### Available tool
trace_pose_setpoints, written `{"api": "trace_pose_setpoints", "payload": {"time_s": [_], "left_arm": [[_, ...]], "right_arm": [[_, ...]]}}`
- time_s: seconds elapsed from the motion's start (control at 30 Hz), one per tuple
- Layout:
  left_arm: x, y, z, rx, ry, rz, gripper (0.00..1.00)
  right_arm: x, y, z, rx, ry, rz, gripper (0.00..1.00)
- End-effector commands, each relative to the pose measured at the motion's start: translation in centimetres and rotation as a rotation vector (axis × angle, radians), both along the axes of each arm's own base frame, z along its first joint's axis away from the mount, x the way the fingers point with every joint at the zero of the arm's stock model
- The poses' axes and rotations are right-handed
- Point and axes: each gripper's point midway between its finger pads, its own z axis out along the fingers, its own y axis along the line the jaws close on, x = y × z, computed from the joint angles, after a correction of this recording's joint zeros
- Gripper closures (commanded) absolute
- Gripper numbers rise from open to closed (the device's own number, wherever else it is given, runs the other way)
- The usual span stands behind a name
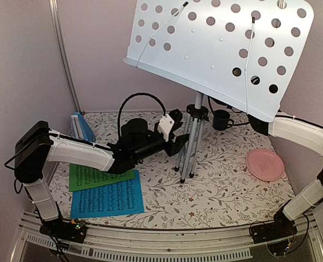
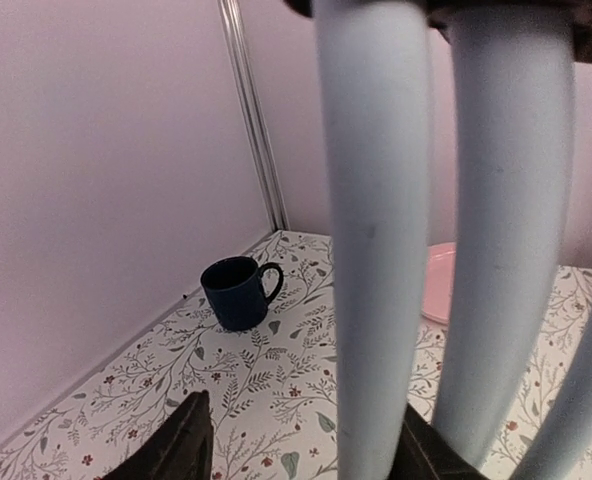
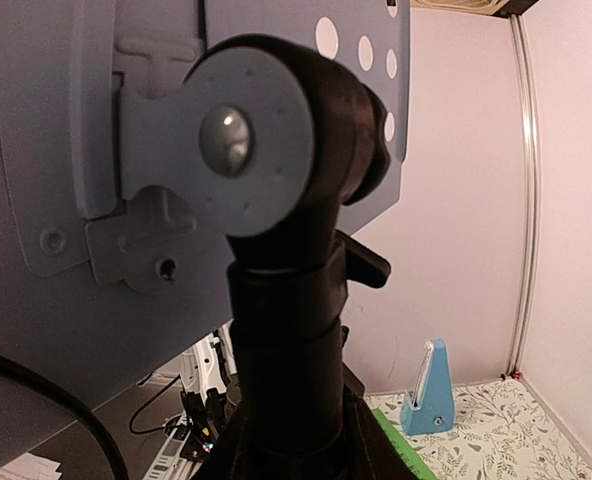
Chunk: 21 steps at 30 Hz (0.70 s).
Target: Set up the instrument practice props
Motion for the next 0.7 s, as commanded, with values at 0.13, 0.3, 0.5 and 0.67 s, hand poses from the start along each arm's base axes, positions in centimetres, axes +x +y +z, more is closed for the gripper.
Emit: {"api": "trace_pose_setpoints", "payload": {"time_s": [0.13, 0.3, 0.5, 0.67], "left_arm": [[1.1, 0.5, -2.0, 0.209, -0.160, 0.094, 0.42], [0.8, 0.5, -3.2, 0.343, -0.297, 0.130, 0.42], [0.6, 0.9, -4.6, 0.478, -0.406, 0.148, 0.42], [1.0, 1.8, -4.2, 0.453, -0.375, 0.151, 0.42]], "right_arm": [[-1.6, -1.7, 5.8, 0.182, -0.031, -0.023, 1.00], [-1.1, -1.5, 5.6, 0.175, -0.008, -0.025, 1.00], [-0.7, -1.1, 5.4, 0.161, 0.013, -0.023, 1.00], [-0.2, -0.9, 4.8, 0.143, 0.022, -0.041, 1.00]]}}
